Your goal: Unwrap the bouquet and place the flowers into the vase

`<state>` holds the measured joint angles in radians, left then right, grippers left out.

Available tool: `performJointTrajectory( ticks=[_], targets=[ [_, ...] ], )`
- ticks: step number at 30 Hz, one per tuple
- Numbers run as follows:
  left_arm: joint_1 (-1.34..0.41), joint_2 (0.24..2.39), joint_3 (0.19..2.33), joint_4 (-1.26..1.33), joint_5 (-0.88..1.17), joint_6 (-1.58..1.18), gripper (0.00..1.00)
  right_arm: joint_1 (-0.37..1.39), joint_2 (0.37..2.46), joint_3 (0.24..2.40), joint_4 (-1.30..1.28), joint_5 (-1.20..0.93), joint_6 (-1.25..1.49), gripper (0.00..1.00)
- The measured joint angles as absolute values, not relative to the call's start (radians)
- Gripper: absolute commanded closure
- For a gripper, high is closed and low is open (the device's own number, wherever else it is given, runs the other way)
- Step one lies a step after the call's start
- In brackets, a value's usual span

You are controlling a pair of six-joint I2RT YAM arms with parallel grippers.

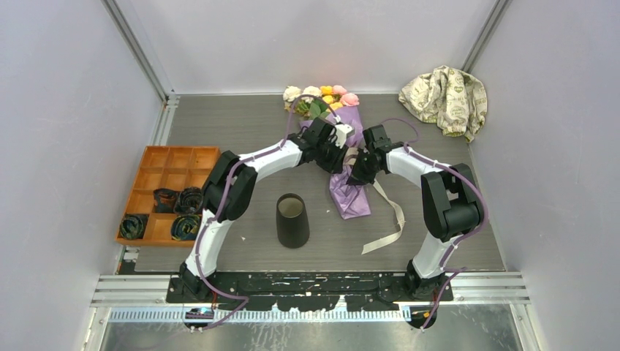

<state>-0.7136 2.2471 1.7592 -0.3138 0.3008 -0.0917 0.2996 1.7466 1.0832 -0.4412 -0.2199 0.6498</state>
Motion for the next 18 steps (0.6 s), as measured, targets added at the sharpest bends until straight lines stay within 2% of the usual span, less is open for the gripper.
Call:
performJointTrajectory(
  ticks=[13,18],
  targets=[
    [-0.714,2.223,1.747,-0.315,0.245,-0.048,0.68,0.3,1.75,1.083,-0.42,-0.256,0.655,0.9],
    [-0.714,2.208,1.725,-0.305,0.227,-0.042,0.65,0.3,1.774,1.083,-0.414,-0.271,0.661,0.8]
  ],
)
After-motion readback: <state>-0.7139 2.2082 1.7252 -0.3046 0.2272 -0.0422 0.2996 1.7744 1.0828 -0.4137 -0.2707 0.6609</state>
